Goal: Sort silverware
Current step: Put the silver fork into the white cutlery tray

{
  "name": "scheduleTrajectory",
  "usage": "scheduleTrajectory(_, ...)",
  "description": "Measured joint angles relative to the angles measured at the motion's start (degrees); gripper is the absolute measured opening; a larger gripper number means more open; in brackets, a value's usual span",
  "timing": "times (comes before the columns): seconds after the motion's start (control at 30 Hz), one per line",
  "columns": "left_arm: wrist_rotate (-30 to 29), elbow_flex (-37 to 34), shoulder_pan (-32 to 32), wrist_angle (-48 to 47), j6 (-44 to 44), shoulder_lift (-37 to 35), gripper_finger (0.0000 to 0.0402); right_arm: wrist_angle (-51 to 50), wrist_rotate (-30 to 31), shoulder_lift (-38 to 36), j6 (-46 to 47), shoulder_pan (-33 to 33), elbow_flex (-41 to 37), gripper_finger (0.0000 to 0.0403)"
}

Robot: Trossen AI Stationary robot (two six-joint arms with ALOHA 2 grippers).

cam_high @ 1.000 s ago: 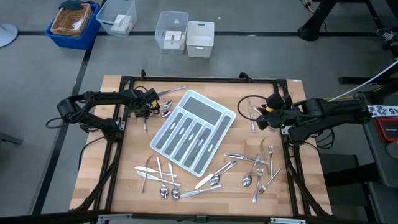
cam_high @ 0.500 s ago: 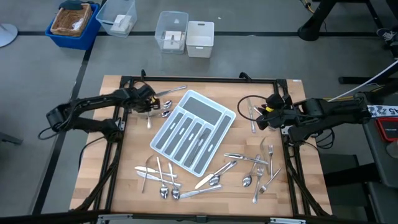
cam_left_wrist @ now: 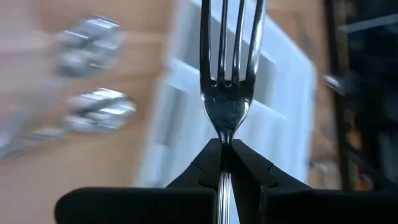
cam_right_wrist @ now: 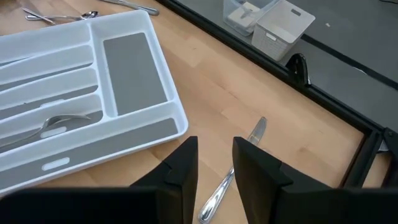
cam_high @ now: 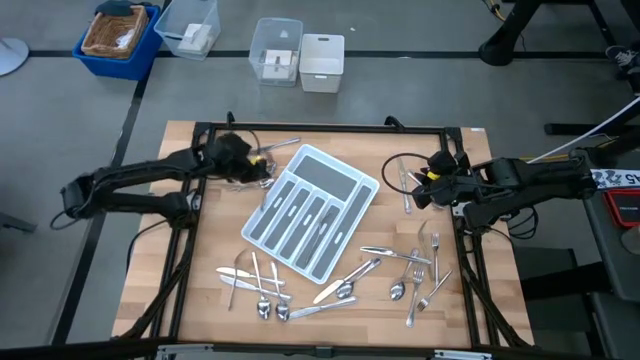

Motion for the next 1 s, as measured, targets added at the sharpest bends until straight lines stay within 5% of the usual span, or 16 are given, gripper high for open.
scheduleTrajectory(0.27, -2.48, 0.00, -17.23, 21.75, -0.76, 8.39, 0.0015, 0.00, 0.02, 0.00, -0.01, 0.01, 0.02, 0.0104)
scheduleTrajectory(0.5, -2.85, 0.00, -25.15, 38.41, -0.13, 20.51, 0.0013, 0.00, 0.01, 0.00, 0.00, 0.02, 0.02, 0.0104)
scheduleTrajectory(1.0, -3.31, 3.86, -31.46, 44.07, 0.32, 36.67, 0.0017, 0.02, 0.01, 0.02, 0.02, 0.02, 0.02, 0.0104)
